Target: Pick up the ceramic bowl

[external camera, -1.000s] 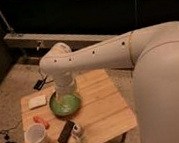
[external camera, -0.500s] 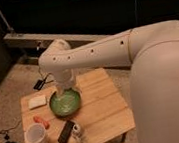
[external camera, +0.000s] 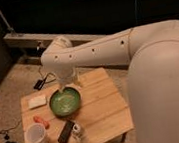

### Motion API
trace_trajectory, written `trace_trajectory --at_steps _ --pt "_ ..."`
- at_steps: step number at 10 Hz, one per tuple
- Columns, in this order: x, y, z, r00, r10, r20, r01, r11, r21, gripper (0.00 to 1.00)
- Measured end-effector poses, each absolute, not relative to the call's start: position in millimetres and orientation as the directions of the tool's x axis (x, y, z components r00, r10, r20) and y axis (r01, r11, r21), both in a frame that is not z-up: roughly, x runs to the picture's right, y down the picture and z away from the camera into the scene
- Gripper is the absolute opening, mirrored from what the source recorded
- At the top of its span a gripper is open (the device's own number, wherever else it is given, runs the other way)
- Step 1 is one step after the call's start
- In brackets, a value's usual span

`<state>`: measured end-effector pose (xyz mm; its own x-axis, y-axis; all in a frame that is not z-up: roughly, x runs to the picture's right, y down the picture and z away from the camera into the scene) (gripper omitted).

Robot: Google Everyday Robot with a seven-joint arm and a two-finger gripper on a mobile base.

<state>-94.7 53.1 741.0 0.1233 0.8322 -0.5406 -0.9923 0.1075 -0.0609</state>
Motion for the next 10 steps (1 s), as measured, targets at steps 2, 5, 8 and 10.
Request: trace_trajectory --at_steps 2,5,8,10 --pt "-91.9 58.7 757.1 0.136 0.823 -0.552 -0.991 0.119 -0.066 0.65" --pt "-95.6 69.5 790.6 0.180 0.804 -0.567 -0.984 0.144 -0.109 0.65" --pt "-86.9 80.5 826.2 0.210 0.788 -0.579 -0.978 0.171 -0.121 0.65" --pt "-80.0 86.9 846.3 0.212 0.776 -0.594 -0.977 0.179 -0.115 0.65"
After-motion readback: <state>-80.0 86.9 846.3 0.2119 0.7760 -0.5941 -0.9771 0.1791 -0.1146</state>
